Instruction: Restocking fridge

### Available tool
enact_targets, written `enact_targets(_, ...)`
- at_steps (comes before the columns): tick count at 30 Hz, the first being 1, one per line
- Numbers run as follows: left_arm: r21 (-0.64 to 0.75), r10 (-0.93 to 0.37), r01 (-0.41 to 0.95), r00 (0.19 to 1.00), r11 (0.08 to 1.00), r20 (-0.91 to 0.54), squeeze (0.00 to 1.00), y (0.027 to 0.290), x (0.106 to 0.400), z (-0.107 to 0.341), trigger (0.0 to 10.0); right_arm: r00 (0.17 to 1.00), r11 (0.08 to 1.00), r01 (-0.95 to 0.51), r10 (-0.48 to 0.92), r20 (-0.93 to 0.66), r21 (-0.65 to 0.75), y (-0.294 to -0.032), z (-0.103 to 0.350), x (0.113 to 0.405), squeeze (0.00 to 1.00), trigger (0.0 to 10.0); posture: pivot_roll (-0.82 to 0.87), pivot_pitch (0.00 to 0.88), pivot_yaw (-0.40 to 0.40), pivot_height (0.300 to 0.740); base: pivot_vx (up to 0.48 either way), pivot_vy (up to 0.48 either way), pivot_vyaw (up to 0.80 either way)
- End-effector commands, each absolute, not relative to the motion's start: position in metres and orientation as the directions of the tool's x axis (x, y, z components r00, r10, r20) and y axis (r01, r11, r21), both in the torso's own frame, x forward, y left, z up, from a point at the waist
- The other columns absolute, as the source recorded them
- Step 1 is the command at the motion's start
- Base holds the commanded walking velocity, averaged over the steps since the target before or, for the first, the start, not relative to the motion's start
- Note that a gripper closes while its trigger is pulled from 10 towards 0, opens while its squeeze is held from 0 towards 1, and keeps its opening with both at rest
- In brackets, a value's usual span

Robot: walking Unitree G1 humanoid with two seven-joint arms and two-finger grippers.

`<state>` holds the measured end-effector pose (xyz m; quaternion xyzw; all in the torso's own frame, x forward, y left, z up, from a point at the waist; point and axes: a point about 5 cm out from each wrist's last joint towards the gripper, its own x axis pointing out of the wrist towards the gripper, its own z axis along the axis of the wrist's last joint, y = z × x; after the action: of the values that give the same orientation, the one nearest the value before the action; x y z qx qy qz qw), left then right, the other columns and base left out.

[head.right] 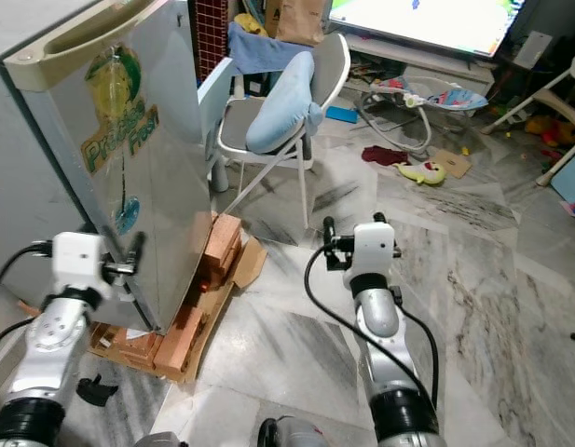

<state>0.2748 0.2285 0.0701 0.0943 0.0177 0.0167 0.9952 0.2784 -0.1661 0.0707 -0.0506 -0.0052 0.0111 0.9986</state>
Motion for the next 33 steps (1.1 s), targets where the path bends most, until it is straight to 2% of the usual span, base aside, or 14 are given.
enact_targets(1, 0.185, 0.030, -0.022, 0.999, 0.982, -0.041, 0.00, 0.227, 0.274, 0.068, 10.0, 1.000, 0.994, -0.012, 0.014, 0.015, -0.110, -0.171, 0.074, 0.278, 0.00, 10.0, 0.03, 0.014, -0.094, 0.740, 0.000, 0.000, 0.00)
enact_targets(9, 0.178, 0.020, -0.014, 0.999, 0.984, -0.030, 0.00, 0.219, 0.298, 0.073, 10.0, 0.998, 0.992, -0.062, 0.062, 0.000, -0.113, -0.165, 0.075, 0.276, 0.00, 10.0, 0.02, 0.031, -0.113, 0.740, 0.000, 0.000, 0.00)
enact_targets(13, 0.191, 0.080, -0.074, 0.997, 0.979, -0.022, 0.00, 0.222, 0.323, 0.085, 10.0, 0.990, 0.983, -0.143, 0.142, -0.010, -0.116, -0.158, 0.076, 0.267, 0.00, 10.0, -0.01, 0.033, -0.114, 0.740, 0.000, 0.000, 0.00)
enact_targets(19, 0.212, 0.182, -0.177, 0.983, 0.961, -0.003, 0.00, 0.235, 0.332, 0.093, 10.0, 0.985, 0.980, -0.172, 0.170, -0.024, -0.104, -0.160, 0.077, 0.255, 0.00, 10.0, -0.04, 0.042, -0.107, 0.740, 0.000, 0.000, 0.00)
enact_targets(24, 0.166, 0.158, -0.154, 0.987, 0.974, -0.011, 0.00, 0.232, 0.334, 0.092, 10.0, 0.983, 0.977, -0.186, 0.183, -0.032, -0.108, -0.161, 0.077, 0.251, 0.00, 10.0, -0.05, 0.047, -0.110, 0.740, 0.000, 0.000, 0.00)
enact_targets(26, 0.144, 0.097, -0.094, 0.995, 0.985, -0.012, 0.00, 0.221, 0.337, 0.092, 10.0, 0.980, 0.975, -0.197, 0.194, -0.038, -0.105, -0.162, 0.077, 0.250, 0.00, 10.0, -0.05, 0.037, -0.119, 0.740, 0.000, 0.000, 0.00)
enact_targets(27, 0.124, 0.027, -0.026, 1.000, 0.992, -0.010, 0.00, 0.209, 0.340, 0.093, 10.0, 0.978, 0.973, -0.210, 0.207, -0.042, -0.099, -0.160, 0.077, 0.250, 0.00, 10.0, -0.05, 0.035, -0.120, 0.740, 0.000, 0.000, 0.00)
enact_targets(28, 0.105, -0.087, 0.087, 0.996, 0.991, -0.003, 0.00, 0.189, 0.343, 0.095, 10.0, 0.973, 0.970, -0.227, 0.224, -0.049, -0.090, -0.159, 0.077, 0.251, 0.00, 10.0, -0.04, 0.032, -0.123, 0.740, 0.000, 0.000, 0.00)
enact_targets(31, 0.081, -0.258, 0.256, 0.966, 0.963, 0.020, 0.00, 0.151, 0.347, 0.102, 10.0, 0.974, 0.972, -0.222, 0.218, -0.058, -0.080, -0.159, 0.077, 0.250, 0.00, 10.0, -0.04, 0.029, -0.127, 0.740, 0.000, 0.000, 0.00)
enact_targets(32, 0.093, -0.376, 0.370, 0.925, 0.924, 0.051, 0.00, 0.123, 0.346, 0.109, 10.0, 0.976, 0.974, -0.213, 0.209, -0.061, -0.077, -0.159, 0.076, 0.249, 0.00, 10.0, -0.03, 0.025, -0.128, 0.740, 0.000, 0.000, 0.00)
enact_targets(33, 0.093, -0.376, 0.370, 0.925, 0.924, 0.051, 0.00, 0.123, 0.346, 0.109, 10.0, 0.976, 0.974, -0.213, 0.209, -0.061, -0.077, -0.159, 0.076, 0.249, 0.00, 10.0, -0.03, 0.025, -0.128, 0.740, 0.000, 0.000, 0.00)
